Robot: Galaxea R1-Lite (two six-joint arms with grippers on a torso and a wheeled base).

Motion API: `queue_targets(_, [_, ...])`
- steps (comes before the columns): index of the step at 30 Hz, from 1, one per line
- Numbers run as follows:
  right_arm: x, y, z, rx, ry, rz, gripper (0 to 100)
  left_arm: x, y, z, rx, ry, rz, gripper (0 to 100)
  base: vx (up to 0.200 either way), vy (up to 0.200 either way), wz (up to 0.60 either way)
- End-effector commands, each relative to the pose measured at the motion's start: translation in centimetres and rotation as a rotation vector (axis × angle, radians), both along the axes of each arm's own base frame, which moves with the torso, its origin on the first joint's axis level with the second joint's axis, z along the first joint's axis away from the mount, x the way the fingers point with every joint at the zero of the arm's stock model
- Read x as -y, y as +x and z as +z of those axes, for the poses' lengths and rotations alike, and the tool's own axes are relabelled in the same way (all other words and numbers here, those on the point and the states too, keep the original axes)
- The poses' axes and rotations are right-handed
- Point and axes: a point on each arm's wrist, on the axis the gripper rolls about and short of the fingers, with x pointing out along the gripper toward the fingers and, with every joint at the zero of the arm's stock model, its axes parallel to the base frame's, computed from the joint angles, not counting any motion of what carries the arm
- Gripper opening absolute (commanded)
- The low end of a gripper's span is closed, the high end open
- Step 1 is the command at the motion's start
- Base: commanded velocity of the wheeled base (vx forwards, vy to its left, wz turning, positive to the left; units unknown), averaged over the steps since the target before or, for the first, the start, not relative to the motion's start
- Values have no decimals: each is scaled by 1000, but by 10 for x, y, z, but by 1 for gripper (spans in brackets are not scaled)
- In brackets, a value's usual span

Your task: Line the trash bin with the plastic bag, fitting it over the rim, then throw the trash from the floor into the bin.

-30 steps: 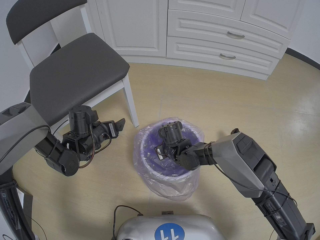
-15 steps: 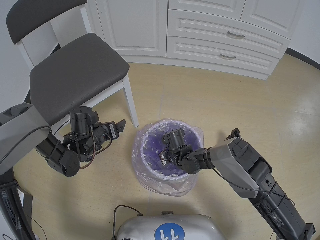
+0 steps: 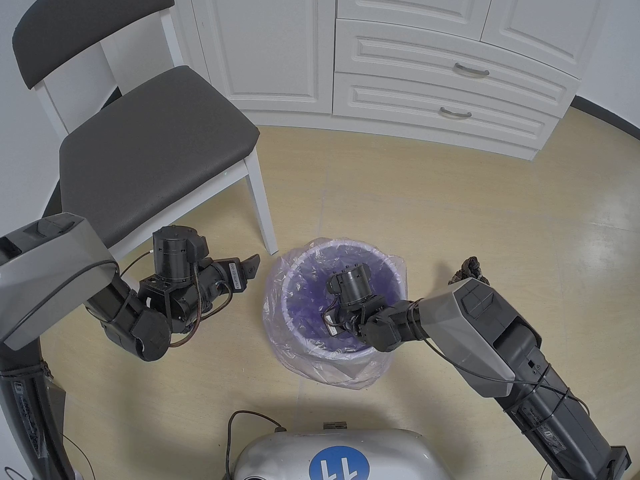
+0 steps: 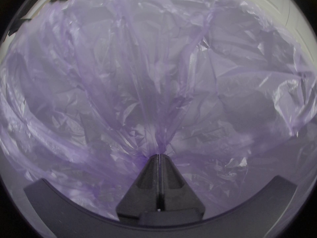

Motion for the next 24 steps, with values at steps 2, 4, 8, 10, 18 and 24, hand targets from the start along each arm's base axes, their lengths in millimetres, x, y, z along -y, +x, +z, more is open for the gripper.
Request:
queue_targets(2, [5,1,-17,-24,-19,-8,0,1,-1,-9,-25,9,-3,100,0,0,0])
queue_targets(4, [5,1,-17,-24,-20,-7,0,1,-1,-9,-26,9,-4,100,0,0,0])
queue_targets(8, [5,2,-14,-20,-27,-3,0,2,-1,-17,-44,29,-12,100,0,0,0])
queue_targets(10, [6,2,-9,-17,-36,-4,0,5,-2,-22,-56,42,-19,100,0,0,0])
queue_targets(18, [3,-8,62,36,0,6,100,7,-6,-40,-109,66,-32,100,0,0,0])
queue_targets(24, [11,-33,99,26,-6,19,100,12,7,-68,-150,83,-23,100,0,0,0])
